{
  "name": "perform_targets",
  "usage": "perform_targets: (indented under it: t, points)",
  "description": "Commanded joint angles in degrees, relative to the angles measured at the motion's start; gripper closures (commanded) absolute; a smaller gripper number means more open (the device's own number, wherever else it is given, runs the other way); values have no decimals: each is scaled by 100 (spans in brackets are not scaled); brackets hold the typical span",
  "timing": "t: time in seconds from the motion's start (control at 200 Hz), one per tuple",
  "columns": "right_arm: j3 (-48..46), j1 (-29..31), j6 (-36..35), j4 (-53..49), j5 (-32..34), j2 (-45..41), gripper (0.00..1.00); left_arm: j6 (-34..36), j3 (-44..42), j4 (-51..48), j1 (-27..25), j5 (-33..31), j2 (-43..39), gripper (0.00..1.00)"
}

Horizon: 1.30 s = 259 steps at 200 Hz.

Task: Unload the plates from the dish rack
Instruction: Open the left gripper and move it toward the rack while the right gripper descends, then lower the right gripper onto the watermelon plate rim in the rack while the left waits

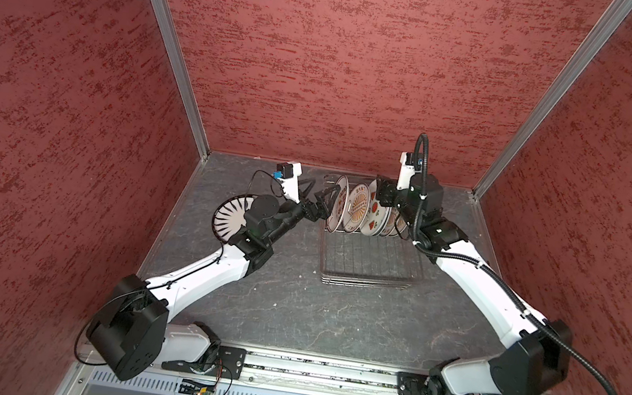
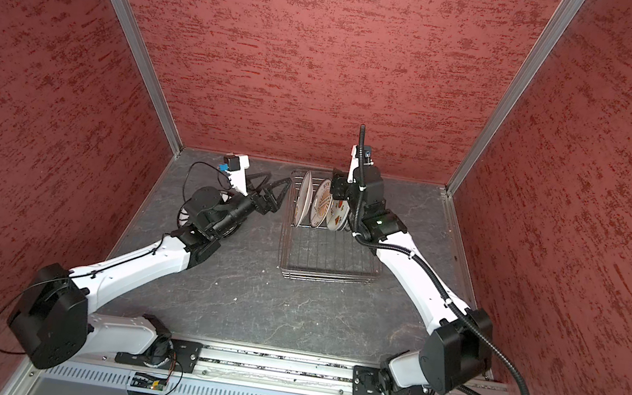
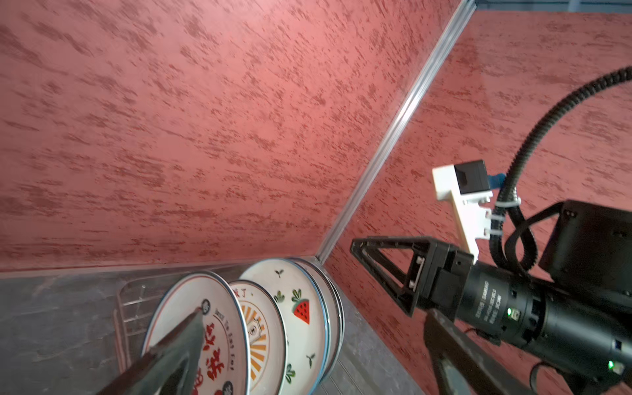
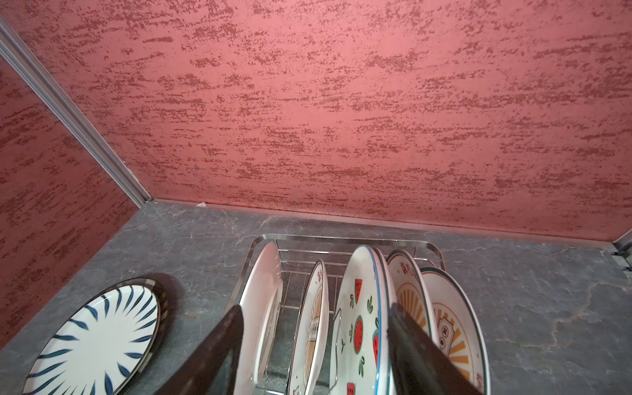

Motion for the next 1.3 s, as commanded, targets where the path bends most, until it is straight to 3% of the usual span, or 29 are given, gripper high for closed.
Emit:
perform_targets:
  t: [0.0, 0.13, 0.235, 0.326, 0.491, 0.782, 1.042, 1.293]
  points:
    - [-228, -13, 113, -277, 110, -329, 35, -551, -284, 202, -109, 795, 171, 2]
    - [-300, -13, 322, -484, 431, -467, 40, -670, -97, -672, -459, 170, 216, 0]
    - [-403, -13, 327, -471, 179, -419, 43, -676, 51, -1525, -629, -243, 143, 1]
    - [-160, -13, 312, -689, 110, -190, 51, -800, -137, -1496, -640, -368, -12, 1]
    - [276, -13, 165, -935, 245, 356, 55, -870, -352, -1380, -757, -885, -117, 1]
    - [676, -57, 2, -1083, 729, 957, 67, -911, 60, -1289, -781, -1080, 348, 1]
    - [712, -126, 8, -1128, 1056, 1128, 69, -788, 402, -1403, -780, -1083, 596, 0]
    - [987, -255, 10, -1251, 773, 1449, 72, -745, 489, -1368, -790, -1222, 674, 1]
